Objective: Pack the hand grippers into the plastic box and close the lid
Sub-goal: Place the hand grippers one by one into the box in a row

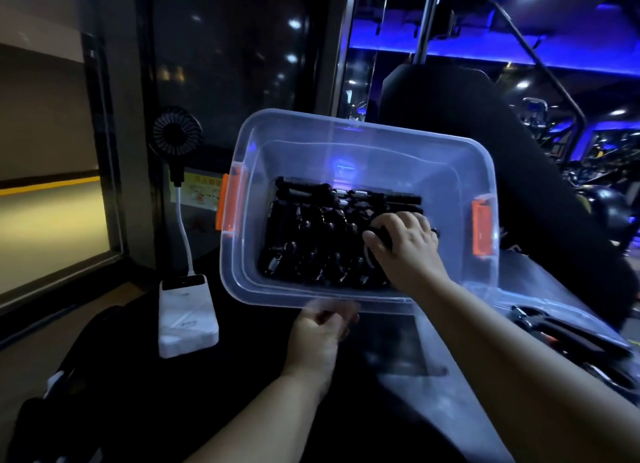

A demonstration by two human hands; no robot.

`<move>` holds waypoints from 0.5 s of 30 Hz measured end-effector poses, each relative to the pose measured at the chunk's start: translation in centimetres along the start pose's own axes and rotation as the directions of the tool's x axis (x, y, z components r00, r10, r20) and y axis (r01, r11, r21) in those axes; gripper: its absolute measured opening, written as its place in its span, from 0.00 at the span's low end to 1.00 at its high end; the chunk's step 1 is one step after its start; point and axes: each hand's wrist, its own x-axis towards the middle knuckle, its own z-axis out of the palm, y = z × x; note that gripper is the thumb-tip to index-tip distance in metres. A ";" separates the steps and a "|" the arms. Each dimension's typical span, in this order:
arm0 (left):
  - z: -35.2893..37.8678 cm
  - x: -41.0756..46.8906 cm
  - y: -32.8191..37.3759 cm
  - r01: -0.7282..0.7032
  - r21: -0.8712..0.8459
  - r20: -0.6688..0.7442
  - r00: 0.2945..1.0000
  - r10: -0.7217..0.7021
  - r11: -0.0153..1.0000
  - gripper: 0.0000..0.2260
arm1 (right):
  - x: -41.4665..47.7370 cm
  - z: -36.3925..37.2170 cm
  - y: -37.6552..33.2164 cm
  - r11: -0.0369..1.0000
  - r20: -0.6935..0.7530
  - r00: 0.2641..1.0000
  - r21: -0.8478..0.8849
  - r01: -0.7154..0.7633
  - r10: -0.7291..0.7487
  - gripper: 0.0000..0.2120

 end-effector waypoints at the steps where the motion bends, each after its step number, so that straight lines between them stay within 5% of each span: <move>1: 0.0 -0.1 0.0 -0.010 0.022 0.002 1.000 0.009 1.000 0.06 | -0.8 -0.7 0.6 1.000 -0.012 1.000 -0.019 0.015 -0.016 0.15; 9: 0.4 -0.5 0.1 -0.051 0.037 -0.006 0.999 0.052 0.998 0.01 | -6.6 -5.6 7.5 0.996 -0.213 0.977 -0.082 -0.025 0.006 0.10; 15: 0.4 -0.3 -0.3 -0.068 0.041 -0.006 0.998 0.068 0.997 0.02 | -10.4 -8.0 16.1 0.861 -0.078 0.884 -0.200 -0.467 0.461 0.15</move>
